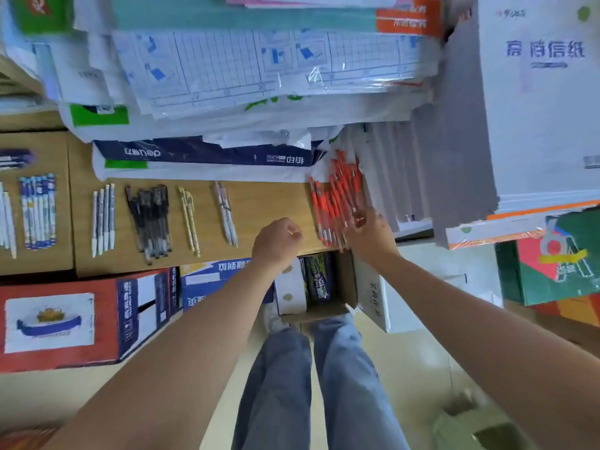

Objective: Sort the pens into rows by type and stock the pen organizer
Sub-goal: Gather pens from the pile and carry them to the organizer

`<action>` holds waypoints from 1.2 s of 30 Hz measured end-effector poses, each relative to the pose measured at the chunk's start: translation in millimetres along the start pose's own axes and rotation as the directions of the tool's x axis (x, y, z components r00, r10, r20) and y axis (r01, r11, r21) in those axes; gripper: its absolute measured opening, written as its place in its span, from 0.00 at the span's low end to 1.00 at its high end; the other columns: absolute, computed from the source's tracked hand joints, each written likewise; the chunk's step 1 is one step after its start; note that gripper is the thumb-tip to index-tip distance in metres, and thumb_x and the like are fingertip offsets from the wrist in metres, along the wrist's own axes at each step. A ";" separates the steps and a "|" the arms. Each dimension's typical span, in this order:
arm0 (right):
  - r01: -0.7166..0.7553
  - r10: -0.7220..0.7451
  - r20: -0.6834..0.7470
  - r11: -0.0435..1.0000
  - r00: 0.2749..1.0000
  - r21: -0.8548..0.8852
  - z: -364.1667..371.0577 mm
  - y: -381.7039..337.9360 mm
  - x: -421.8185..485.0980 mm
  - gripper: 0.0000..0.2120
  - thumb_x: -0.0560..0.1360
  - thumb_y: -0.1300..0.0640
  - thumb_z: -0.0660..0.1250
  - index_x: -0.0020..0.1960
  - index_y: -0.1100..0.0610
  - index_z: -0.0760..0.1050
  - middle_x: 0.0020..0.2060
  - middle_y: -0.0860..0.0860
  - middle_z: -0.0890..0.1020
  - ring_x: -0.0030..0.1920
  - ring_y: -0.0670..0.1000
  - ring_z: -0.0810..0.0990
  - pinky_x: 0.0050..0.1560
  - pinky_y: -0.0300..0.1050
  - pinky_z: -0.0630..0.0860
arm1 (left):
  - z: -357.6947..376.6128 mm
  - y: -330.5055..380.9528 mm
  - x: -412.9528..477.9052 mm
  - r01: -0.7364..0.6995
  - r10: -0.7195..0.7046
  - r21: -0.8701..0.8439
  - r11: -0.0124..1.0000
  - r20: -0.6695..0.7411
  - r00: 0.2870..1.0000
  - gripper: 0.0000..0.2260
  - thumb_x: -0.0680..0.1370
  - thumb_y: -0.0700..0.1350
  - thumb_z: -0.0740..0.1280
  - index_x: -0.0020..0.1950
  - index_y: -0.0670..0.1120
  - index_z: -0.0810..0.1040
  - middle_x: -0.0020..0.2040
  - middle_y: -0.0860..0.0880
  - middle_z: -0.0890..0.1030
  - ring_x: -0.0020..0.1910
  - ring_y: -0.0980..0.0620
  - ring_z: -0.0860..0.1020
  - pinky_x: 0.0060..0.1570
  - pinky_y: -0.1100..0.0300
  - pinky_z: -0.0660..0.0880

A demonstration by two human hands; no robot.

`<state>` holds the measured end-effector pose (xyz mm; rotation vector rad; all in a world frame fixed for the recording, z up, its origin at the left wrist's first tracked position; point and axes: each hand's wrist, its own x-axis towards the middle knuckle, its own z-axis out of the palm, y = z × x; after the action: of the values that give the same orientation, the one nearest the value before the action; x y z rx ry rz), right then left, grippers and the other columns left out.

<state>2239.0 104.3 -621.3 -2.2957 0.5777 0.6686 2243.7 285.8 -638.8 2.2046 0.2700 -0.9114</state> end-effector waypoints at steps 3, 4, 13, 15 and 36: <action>-0.065 0.066 0.002 0.996 0.998 -0.061 14.0 10.3 29.3 0.25 0.78 0.49 0.62 0.70 0.61 0.61 0.62 0.57 0.68 0.55 0.56 0.75 0.55 0.50 0.75 | 18.8 -4.1 30.4 -0.004 0.004 0.002 1.000 0.009 1.000 0.12 0.80 0.46 0.61 0.61 0.44 0.76 0.60 0.48 0.79 0.58 0.48 0.76 0.53 0.59 0.70; -0.071 0.071 -0.009 0.995 0.997 -0.071 18.3 12.9 40.1 0.26 0.79 0.50 0.61 0.71 0.62 0.60 0.64 0.59 0.67 0.55 0.57 0.75 0.56 0.49 0.75 | 24.3 -4.4 40.8 -0.007 0.007 0.007 1.000 0.012 1.000 0.13 0.80 0.46 0.61 0.62 0.43 0.76 0.61 0.48 0.78 0.58 0.48 0.76 0.54 0.58 0.70; -0.050 0.024 -0.191 0.990 0.981 -0.135 51.1 29.5 93.4 0.24 0.79 0.59 0.60 0.72 0.61 0.57 0.62 0.59 0.65 0.41 0.56 0.74 0.46 0.47 0.77 | 64.5 -4.9 103.6 0.015 -0.014 0.013 1.000 -0.110 0.994 0.17 0.78 0.52 0.66 0.60 0.41 0.72 0.54 0.45 0.79 0.53 0.45 0.78 0.47 0.57 0.71; -0.063 0.039 -0.199 0.991 0.979 -0.116 56.2 31.4 97.8 0.22 0.79 0.59 0.61 0.70 0.62 0.59 0.63 0.60 0.66 0.48 0.60 0.77 0.54 0.53 0.78 | 67.3 -2.3 106.3 0.011 -0.005 0.037 0.999 -0.154 0.988 0.18 0.77 0.53 0.67 0.58 0.41 0.72 0.53 0.45 0.80 0.52 0.45 0.78 0.44 0.57 0.71; -0.011 0.012 -0.038 1.000 0.999 0.027 48.6 30.1 105.8 0.07 0.75 0.51 0.67 0.46 0.54 0.72 0.30 0.42 0.72 0.31 0.39 0.70 0.31 0.35 0.65 | 70.7 -11.4 111.9 0.097 -0.039 0.162 0.982 -0.332 0.943 0.15 0.75 0.56 0.68 0.38 0.45 0.77 0.46 0.47 0.79 0.39 0.53 0.71 0.37 0.61 0.63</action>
<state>2288.9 95.0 -730.3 -2.2864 0.6151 0.6200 2282.7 236.4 -755.8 2.5244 0.4396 -0.6185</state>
